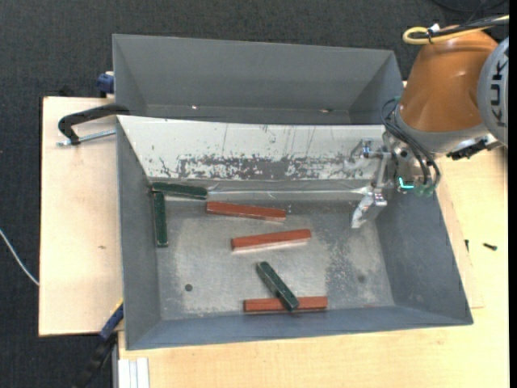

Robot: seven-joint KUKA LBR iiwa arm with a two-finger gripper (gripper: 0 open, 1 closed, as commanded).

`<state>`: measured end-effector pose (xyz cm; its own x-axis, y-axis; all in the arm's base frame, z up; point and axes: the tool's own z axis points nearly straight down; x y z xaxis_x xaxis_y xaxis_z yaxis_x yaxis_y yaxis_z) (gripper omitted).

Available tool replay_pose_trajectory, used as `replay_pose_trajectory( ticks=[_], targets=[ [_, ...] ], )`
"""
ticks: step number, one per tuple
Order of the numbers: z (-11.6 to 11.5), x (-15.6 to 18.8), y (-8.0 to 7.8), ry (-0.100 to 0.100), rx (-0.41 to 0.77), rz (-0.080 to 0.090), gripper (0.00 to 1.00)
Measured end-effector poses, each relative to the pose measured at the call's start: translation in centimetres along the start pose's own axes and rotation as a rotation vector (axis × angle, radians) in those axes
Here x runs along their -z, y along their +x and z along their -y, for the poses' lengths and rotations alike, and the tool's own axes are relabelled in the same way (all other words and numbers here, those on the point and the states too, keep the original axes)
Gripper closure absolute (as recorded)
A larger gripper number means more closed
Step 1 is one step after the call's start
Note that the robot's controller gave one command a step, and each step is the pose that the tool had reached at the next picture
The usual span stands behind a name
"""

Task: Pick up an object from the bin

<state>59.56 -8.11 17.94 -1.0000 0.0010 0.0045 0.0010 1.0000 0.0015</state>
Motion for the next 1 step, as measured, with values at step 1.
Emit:
replay_pose_trajectory(
  ticks=[1],
  targets=[
    [-0.02,0.38,-0.17,0.001,0.001,0.007,0.00]
  ],
)
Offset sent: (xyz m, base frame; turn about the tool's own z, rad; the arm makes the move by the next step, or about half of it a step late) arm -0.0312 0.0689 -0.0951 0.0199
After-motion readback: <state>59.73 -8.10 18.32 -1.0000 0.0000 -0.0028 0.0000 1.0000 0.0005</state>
